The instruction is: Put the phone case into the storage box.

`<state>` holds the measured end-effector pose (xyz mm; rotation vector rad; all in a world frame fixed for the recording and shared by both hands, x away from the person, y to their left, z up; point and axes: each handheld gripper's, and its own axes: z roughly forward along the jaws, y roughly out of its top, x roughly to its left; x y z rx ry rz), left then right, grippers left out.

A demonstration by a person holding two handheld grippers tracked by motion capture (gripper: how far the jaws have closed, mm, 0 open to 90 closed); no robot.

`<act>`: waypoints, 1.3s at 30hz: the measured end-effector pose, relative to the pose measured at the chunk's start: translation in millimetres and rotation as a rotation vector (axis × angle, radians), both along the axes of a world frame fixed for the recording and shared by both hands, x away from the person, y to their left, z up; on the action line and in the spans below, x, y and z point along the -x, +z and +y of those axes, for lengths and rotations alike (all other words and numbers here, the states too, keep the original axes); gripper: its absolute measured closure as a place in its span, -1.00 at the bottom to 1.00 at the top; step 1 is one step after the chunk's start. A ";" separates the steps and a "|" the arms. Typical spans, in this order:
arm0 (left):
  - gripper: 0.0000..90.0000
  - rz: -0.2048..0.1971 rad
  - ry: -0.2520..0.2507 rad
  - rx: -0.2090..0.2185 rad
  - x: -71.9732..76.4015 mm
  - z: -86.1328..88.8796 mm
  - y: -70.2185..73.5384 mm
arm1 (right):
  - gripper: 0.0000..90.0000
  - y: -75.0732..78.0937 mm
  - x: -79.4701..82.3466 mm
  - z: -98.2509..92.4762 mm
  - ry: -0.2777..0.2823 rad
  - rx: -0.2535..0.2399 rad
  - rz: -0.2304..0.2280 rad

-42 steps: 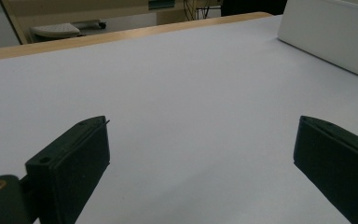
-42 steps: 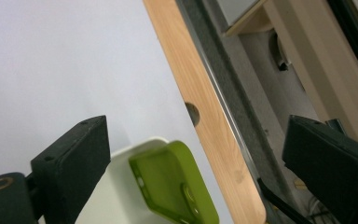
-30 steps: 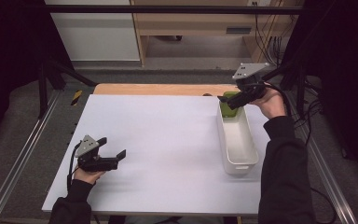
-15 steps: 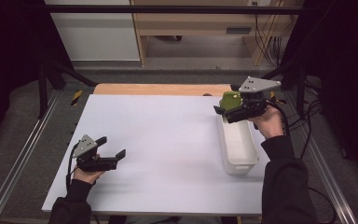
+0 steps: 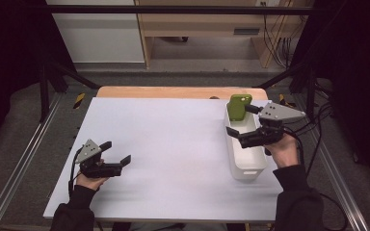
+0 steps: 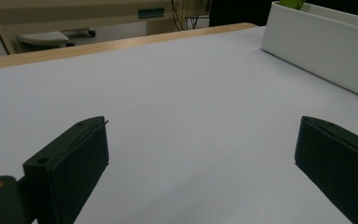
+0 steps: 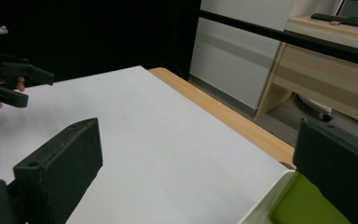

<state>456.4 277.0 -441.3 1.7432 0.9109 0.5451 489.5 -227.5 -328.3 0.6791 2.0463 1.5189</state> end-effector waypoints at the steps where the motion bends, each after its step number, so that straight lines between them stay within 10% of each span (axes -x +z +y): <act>1: -0.95 -0.001 0.000 0.004 0.1 -0.2 0.2 | -0.97 -2.2 2.6 -1.2 0.002 -0.008 0.002; 39: -0.95 -0.016 -0.029 0.003 5.0 0.1 2.6 | -0.97 -81.3 69.4 -50.3 -0.090 -0.161 0.032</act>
